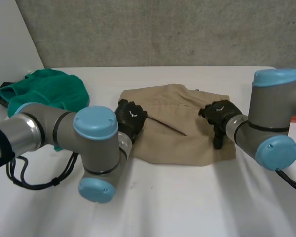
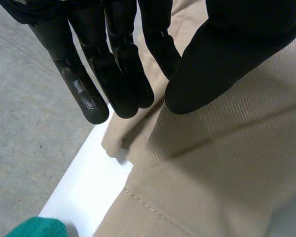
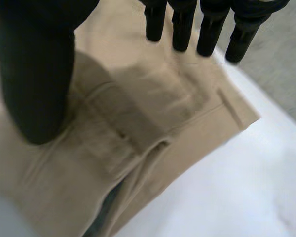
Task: Fold the laundry.
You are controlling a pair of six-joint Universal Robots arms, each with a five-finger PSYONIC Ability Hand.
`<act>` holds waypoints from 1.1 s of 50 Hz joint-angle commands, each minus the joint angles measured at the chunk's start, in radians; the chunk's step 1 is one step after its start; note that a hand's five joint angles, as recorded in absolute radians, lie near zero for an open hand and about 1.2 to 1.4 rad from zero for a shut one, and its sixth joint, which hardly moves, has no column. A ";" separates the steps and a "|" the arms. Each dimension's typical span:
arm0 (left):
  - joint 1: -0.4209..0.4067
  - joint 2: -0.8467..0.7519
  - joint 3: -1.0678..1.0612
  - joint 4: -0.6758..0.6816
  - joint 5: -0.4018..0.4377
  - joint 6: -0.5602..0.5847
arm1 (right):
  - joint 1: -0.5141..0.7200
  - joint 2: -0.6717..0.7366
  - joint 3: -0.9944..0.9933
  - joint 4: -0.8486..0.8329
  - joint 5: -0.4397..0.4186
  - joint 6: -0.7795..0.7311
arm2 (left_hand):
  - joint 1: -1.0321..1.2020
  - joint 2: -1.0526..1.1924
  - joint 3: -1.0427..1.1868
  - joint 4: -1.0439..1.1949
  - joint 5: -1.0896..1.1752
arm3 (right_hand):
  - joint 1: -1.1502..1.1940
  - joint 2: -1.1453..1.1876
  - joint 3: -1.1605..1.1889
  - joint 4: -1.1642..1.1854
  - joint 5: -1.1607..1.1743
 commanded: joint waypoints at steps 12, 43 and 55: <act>0.016 -0.139 0.183 0.049 0.005 0.010 | 0.000 -0.456 0.450 -0.185 -0.010 0.007 | 0.255 0.196 0.202 0.196 0.206 | 0.371 0.370 0.366 0.361 0.366; 0.038 -0.202 0.277 0.041 0.005 0.006 | -0.002 -0.180 0.579 -0.551 -0.038 -0.097 | 0.180 0.121 0.127 0.121 0.131 | 0.315 0.314 0.310 0.305 0.311; 0.068 -0.025 0.111 0.010 -0.006 -0.005 | -0.004 -0.079 0.481 -0.597 -0.034 -0.101 | -0.619 -0.678 -0.672 -0.678 -0.668 | 0.606 0.605 0.600 0.596 0.601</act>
